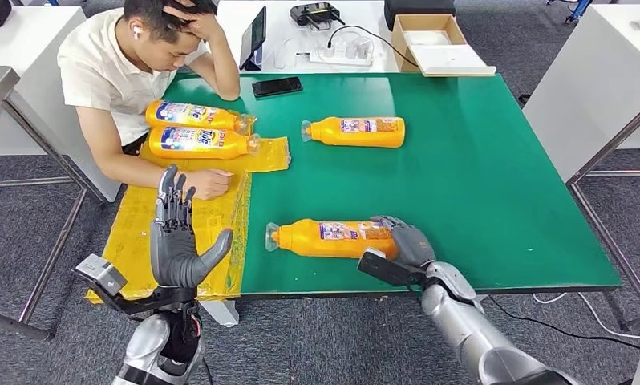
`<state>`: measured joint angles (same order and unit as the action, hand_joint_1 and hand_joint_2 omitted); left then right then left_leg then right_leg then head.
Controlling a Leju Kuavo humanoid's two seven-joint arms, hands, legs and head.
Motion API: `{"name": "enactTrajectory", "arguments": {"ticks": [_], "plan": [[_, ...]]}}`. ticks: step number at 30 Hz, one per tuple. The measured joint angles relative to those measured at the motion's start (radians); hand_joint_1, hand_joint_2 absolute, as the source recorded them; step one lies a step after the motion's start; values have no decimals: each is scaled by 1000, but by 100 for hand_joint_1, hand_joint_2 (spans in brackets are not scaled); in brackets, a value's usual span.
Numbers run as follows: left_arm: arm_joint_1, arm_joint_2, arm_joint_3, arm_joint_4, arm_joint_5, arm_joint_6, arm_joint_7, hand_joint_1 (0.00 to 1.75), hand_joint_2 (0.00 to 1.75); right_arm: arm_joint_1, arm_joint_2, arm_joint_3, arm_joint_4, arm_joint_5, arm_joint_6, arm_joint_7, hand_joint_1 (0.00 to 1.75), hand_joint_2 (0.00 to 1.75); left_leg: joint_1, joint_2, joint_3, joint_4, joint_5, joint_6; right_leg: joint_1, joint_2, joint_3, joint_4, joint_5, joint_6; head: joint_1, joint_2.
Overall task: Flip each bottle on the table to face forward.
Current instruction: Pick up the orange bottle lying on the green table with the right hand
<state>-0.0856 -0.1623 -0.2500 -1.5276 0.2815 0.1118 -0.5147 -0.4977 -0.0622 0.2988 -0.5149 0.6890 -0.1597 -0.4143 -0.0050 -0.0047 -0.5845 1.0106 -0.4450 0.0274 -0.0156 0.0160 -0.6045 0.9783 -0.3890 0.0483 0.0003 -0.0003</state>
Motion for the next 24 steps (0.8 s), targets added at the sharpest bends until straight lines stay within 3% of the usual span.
{"name": "enactTrajectory", "arguments": {"ticks": [10, 15, 24], "plan": [[11, -24, 4, -3, 23, 60, 1, 0, 175, 59, 32, -32, -56, -65, -44, -59, 175, 175, -1, -2, -4, 0, 0, 0, -1, -1, -3, 0, 0, 0, 0, 0], [52, -47, 12, -54, 123, 146, -37, 0, 175, 159, 68, -87, -200, -261, -142, -168, 175, 175, 0, -5, -9, 0, 0, 0, -1, -3, -7, 0, -1, 0, 0, 0], [151, -47, -4, -128, 225, -18, -4, 0, 175, 295, 103, -117, -501, -427, -116, -185, 175, 175, 0, -5, -14, 0, 0, 0, -1, -3, -11, 0, -2, 0, 0, 0]]}}
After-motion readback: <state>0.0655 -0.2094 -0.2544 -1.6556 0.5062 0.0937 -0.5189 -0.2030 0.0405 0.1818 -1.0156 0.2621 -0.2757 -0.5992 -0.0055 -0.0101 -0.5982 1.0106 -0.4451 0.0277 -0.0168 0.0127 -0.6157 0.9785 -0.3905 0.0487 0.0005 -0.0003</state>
